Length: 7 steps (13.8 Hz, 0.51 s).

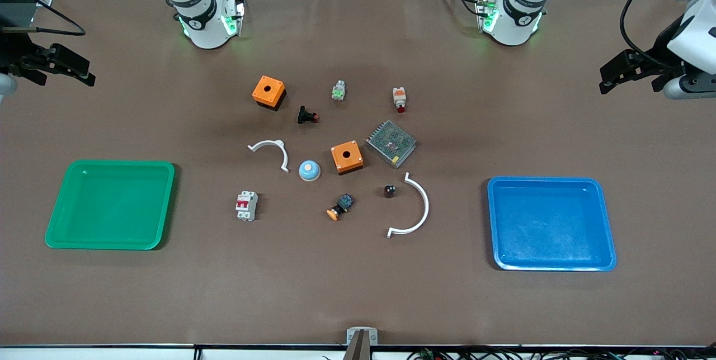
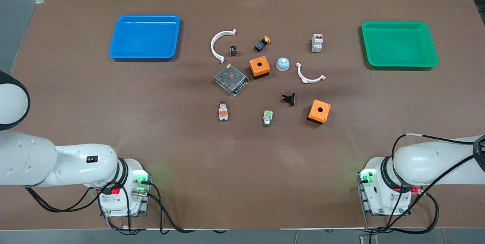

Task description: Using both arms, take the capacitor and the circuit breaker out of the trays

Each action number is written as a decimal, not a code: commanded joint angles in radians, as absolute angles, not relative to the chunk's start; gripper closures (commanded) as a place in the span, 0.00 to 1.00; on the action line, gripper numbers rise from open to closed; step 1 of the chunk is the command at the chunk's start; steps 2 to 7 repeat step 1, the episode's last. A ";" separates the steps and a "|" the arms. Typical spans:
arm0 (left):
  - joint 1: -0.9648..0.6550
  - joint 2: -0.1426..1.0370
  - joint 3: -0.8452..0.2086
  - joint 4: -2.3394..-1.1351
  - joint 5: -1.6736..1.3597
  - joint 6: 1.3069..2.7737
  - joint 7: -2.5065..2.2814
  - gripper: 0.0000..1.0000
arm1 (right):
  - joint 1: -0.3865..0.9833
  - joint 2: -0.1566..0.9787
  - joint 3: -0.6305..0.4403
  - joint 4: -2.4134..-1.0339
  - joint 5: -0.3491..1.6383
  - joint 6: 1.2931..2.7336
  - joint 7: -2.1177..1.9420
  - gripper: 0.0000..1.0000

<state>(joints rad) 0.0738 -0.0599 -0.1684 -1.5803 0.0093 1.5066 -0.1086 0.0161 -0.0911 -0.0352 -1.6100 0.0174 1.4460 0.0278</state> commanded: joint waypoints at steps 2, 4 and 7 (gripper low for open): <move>0.075 -0.054 -0.175 -1.555 0.000 1.493 -0.094 0.00 | -0.012 -0.124 -0.014 -1.638 0.014 1.483 0.040 0.00; 0.075 -0.054 -0.175 -1.555 0.000 1.493 -0.094 0.00 | -0.012 -0.124 -0.014 -1.638 0.014 1.483 0.040 0.00; 0.075 -0.054 -0.175 -1.555 0.000 1.493 -0.094 0.00 | -0.012 -0.124 -0.014 -1.638 0.014 1.483 0.040 0.00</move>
